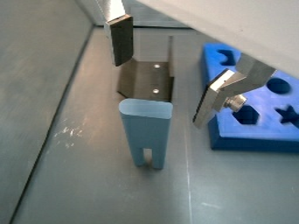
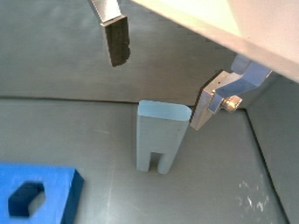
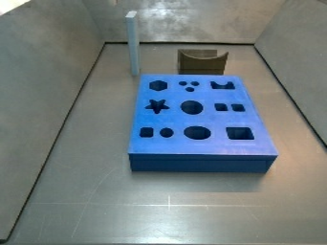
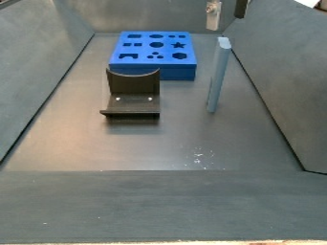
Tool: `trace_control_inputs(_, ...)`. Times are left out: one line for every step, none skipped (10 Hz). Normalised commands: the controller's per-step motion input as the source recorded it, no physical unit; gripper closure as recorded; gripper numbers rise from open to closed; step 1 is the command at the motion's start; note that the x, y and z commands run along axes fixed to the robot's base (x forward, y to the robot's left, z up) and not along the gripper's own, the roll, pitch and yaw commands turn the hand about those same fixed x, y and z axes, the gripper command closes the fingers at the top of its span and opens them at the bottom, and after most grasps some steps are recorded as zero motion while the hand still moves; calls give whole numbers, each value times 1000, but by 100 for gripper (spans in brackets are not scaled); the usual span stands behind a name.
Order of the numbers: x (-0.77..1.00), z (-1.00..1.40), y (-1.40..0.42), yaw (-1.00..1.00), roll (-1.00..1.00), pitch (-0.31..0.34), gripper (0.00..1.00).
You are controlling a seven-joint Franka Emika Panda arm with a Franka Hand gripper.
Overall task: Pick up the square-circle object. Move up. Rotate the square-circle object. Place the square-circle object on the fixture. Regrasp the square-circle object. Move to above the board. Insert the square-circle object.
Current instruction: Rotate the square-circle object.
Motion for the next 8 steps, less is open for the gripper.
trace_control_inputs(16,-14,-1,1000,1,-1,0)
trace_control_inputs(16,-14,-1,1000,1,-1,0)
trace_control_inputs(16,-14,-1,1000,1,-1,0)
trace_control_inputs(16,-14,-1,1000,1,-1,0)
trace_control_inputs(16,-13,-1,1000,1,-1,0)
trace_control_inputs(16,-13,-1,1000,2,-1,0)
trace_control_inputs(16,-13,-1,1000,2,-1,0)
trace_control_inputs(16,-13,-1,1000,2,-1,0)
